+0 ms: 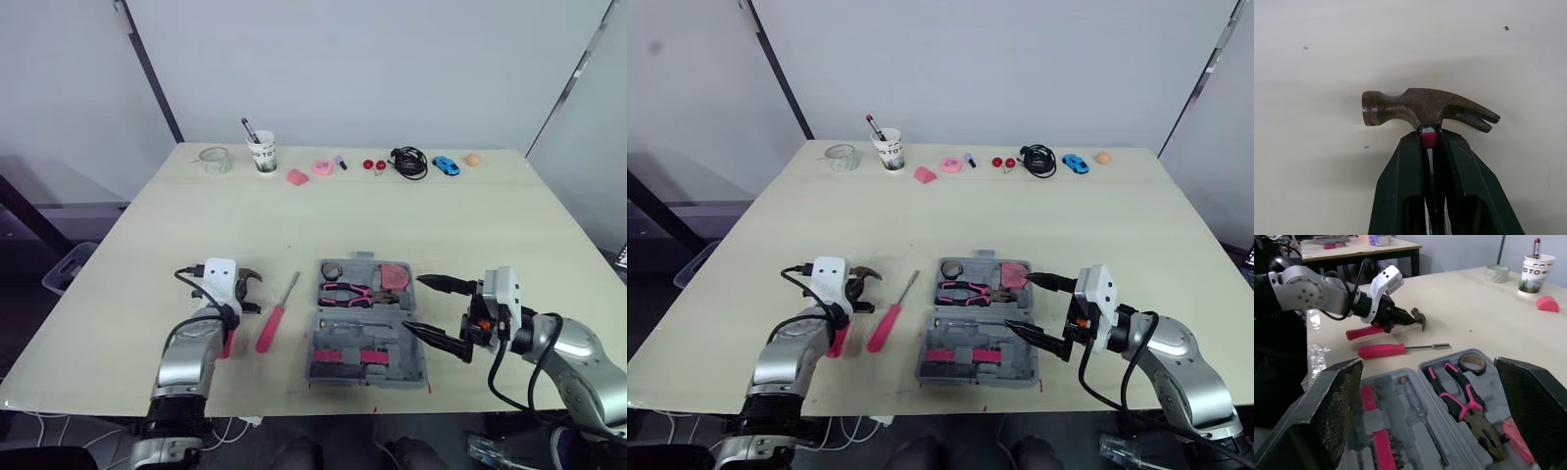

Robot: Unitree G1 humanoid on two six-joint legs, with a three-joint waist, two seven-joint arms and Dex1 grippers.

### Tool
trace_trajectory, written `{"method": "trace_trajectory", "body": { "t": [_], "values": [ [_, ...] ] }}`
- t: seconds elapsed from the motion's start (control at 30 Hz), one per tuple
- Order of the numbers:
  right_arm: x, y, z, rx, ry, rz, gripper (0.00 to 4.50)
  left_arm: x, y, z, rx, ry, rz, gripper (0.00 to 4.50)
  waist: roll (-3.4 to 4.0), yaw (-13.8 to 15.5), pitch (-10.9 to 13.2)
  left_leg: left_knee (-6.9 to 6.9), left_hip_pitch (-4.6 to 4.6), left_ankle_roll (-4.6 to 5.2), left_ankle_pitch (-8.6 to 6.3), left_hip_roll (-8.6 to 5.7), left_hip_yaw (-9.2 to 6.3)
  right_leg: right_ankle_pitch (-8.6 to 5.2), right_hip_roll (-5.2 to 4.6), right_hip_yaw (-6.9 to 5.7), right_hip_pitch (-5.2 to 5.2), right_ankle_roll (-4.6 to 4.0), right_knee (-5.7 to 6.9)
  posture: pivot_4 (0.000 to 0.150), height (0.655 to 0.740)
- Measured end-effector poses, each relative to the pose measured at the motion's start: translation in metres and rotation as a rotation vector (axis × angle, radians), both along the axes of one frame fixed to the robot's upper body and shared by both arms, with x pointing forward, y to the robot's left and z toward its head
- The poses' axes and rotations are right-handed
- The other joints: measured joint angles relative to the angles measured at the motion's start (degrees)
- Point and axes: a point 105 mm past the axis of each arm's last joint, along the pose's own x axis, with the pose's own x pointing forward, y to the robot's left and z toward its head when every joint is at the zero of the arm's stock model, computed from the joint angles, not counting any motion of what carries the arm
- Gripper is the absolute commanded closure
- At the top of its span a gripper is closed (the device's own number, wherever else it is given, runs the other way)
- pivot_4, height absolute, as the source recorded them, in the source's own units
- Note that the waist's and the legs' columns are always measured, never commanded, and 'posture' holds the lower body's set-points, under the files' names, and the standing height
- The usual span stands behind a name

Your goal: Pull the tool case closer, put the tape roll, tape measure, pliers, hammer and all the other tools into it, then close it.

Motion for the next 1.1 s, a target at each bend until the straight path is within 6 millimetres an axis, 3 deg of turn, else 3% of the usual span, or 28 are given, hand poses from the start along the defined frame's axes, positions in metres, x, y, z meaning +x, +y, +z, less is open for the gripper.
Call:
{"method": "trace_trajectory", "body": {
  "t": [0.1, 0.27, 0.3, 0.43, 0.53, 0.67, 1.1],
  "values": [
    [-0.003, 0.001, 0.003, 0.010, 0.002, 0.034, 0.00, -0.006, 0.006, 0.006, 0.020, 0.011, -0.040, 4.47, -0.06, -0.08, 0.03, 0.00, -0.02, 0.00, 0.00, 0.00, 0.00, 0.00, -0.01, 0.00, -0.01, 0.00, 0.00, 0.150, 0.7400],
    [-0.008, -0.002, 0.007, 0.017, 0.006, 0.090, 0.00, -0.013, 0.012, 0.042, 0.086, -0.015, -0.191, 4.47, -0.08, -0.10, 0.08, -0.01, -0.01, 0.00, 0.00, 0.07, -0.04, -0.08, -0.01, -0.04, -0.02, -0.14, 0.00, 0.150, 0.7400],
    [-0.009, -0.001, 0.008, 0.022, 0.006, 0.098, 0.00, -0.015, 0.012, 0.052, 0.109, -0.027, -0.237, 4.47, -0.06, 0.00, 0.08, -0.01, 0.00, 0.00, 0.00, 0.07, -0.03, -0.14, -0.03, -0.03, -0.02, -0.24, 0.00, 0.150, 0.7400],
    [-0.010, -0.002, 0.008, 0.026, 0.008, 0.106, 0.00, -0.016, -0.001, 0.057, 0.102, -0.002, -0.370, 4.47, -0.10, 0.08, 0.11, 0.00, -0.04, 0.00, 0.00, 0.04, -0.02, -0.14, -0.06, -0.02, -0.02, -0.23, -0.01, 0.150, 0.7400],
    [-0.011, -0.005, 0.008, 0.013, 0.010, 0.108, 0.00, -0.012, -0.023, 0.075, 0.128, 0.000, -0.550, 4.47, -0.13, 0.23, 0.13, 0.02, -0.08, 0.00, 0.00, -0.01, 0.00, -0.14, -0.05, -0.09, -0.01, -0.24, -0.02, 0.150, 0.7400],
    [-0.012, -0.014, 0.005, -0.009, 0.017, 0.090, 0.00, -0.011, -0.068, 0.098, 0.119, -0.033, -0.816, 4.47, -0.13, 0.05, 0.12, 0.01, -0.07, 0.00, 0.00, -0.05, 0.26, -0.14, -0.02, 0.00, -0.01, -0.22, -0.04, 0.150, 0.7400],
    [-0.017, -0.034, -0.004, -0.046, 0.032, 0.017, 0.00, -0.038, -0.168, 0.076, 0.113, 0.113, -1.368, 4.47, -0.10, 0.23, 0.14, 0.04, -0.12, 0.01, 0.00, -0.07, 0.31, -0.04, 0.23, 0.20, -0.01, 0.00, -0.05, 0.150, 0.7400]
  ]
}}
